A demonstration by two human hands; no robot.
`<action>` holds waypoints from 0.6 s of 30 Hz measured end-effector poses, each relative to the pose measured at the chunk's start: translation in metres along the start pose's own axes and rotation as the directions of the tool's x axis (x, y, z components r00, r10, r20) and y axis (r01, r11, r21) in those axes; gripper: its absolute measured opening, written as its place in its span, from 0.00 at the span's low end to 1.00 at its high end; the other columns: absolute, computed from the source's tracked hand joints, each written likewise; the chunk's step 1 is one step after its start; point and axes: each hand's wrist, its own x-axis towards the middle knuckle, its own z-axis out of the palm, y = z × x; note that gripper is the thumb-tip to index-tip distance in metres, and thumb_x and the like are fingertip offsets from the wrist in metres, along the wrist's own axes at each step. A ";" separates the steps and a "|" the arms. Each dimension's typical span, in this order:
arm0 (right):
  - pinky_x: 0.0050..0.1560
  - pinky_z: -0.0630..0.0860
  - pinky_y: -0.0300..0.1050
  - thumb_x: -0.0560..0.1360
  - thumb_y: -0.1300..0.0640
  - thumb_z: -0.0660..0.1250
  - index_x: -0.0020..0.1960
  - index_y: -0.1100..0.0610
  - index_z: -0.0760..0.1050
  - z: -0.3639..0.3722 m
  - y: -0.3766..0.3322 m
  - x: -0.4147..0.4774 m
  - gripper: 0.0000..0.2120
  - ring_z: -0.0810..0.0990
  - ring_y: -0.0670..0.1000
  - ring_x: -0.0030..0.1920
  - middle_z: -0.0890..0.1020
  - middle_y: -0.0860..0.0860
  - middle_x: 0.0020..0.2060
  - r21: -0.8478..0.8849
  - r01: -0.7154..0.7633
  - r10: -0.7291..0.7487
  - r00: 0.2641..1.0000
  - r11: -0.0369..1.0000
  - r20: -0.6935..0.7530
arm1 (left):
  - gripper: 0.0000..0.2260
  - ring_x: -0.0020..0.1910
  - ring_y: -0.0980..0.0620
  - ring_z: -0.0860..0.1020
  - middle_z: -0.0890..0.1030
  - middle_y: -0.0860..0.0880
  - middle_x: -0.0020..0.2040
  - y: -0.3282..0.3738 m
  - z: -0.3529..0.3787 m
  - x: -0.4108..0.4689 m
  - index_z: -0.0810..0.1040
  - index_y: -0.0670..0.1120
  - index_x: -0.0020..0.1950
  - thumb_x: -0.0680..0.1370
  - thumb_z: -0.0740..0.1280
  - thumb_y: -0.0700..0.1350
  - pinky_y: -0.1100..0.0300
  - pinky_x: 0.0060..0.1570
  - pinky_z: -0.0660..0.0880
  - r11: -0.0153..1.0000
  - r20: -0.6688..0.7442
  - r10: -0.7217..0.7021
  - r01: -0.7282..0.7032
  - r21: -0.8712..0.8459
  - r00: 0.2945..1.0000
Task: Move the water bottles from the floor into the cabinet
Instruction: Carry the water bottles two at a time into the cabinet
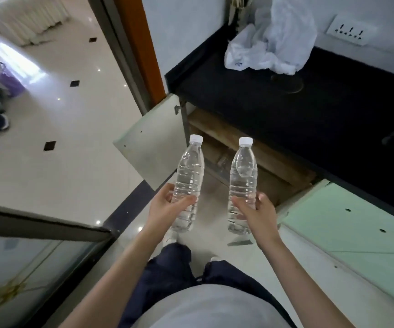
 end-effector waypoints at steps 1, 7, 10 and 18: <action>0.47 0.83 0.51 0.70 0.52 0.78 0.49 0.49 0.77 0.009 0.003 0.007 0.12 0.86 0.46 0.41 0.86 0.48 0.42 0.016 -0.020 0.020 0.999 1.000 -0.036 | 0.15 0.42 0.51 0.85 0.86 0.51 0.44 0.001 -0.004 0.017 0.80 0.51 0.51 0.67 0.79 0.49 0.59 0.42 0.79 0.999 0.029 -0.007 0.006 0.035 1.000; 0.48 0.83 0.57 0.68 0.50 0.79 0.50 0.50 0.77 0.075 0.021 0.043 0.15 0.86 0.50 0.42 0.86 0.49 0.42 0.154 -0.175 0.211 0.942 0.972 -0.262 | 0.15 0.31 0.57 0.82 0.84 0.48 0.40 0.007 -0.029 0.126 0.78 0.45 0.52 0.70 0.78 0.45 0.68 0.29 0.75 0.977 0.271 -0.102 0.046 0.206 0.957; 0.46 0.84 0.52 0.69 0.52 0.78 0.50 0.50 0.77 0.103 0.018 0.062 0.14 0.86 0.50 0.42 0.86 0.49 0.43 0.225 -0.208 0.276 0.901 0.952 -0.334 | 0.13 0.31 0.57 0.80 0.82 0.49 0.37 0.013 -0.040 0.178 0.78 0.43 0.50 0.70 0.77 0.45 0.69 0.28 0.74 0.954 0.364 -0.118 0.004 0.299 0.924; 0.38 0.78 0.36 0.70 0.57 0.77 0.51 0.55 0.77 0.142 0.062 0.143 0.14 0.84 0.46 0.39 0.85 0.50 0.41 0.317 -0.253 0.380 0.808 0.914 -0.449 | 0.18 0.36 0.50 0.79 0.83 0.36 0.44 -0.016 -0.016 0.300 0.76 0.39 0.53 0.71 0.77 0.46 0.68 0.28 0.73 0.920 0.425 -0.213 0.034 0.392 0.880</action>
